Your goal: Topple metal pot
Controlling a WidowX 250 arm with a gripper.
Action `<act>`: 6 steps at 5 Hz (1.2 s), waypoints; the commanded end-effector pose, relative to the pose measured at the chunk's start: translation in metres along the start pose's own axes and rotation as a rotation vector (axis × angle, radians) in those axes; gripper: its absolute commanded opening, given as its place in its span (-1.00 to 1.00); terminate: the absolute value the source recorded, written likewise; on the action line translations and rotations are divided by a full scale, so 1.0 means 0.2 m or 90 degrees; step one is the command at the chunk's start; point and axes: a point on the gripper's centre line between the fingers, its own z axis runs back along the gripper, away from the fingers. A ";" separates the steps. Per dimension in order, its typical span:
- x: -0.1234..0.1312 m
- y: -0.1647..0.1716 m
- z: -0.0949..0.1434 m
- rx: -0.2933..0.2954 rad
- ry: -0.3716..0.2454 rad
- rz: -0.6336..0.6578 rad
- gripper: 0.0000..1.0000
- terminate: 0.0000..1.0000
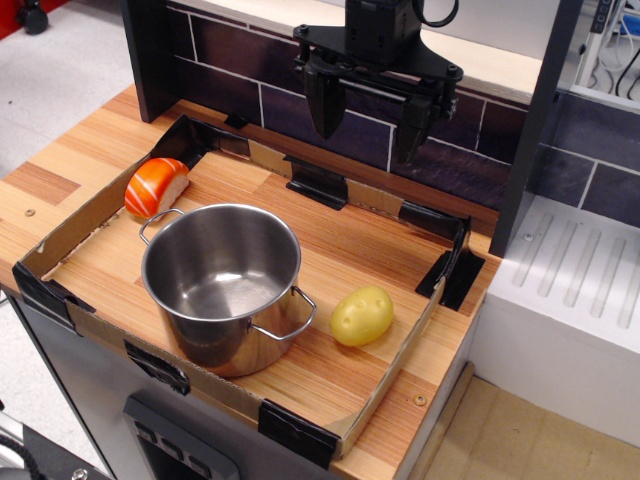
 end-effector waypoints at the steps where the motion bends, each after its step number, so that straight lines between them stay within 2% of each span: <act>1: 0.00 0.00 0.00 0.000 0.000 0.000 1.00 -1.00; 2: 0.00 0.04 0.05 -0.016 0.015 -0.075 1.00 -1.00; 3: -0.01 0.09 0.13 -0.019 0.001 -0.204 1.00 -1.00; 4: -0.06 0.14 0.16 -0.046 0.015 -0.361 1.00 -1.00; 5: -0.13 0.22 0.17 -0.026 -0.005 -0.492 1.00 -1.00; 6: -0.18 0.25 0.13 0.020 -0.026 -0.570 1.00 -1.00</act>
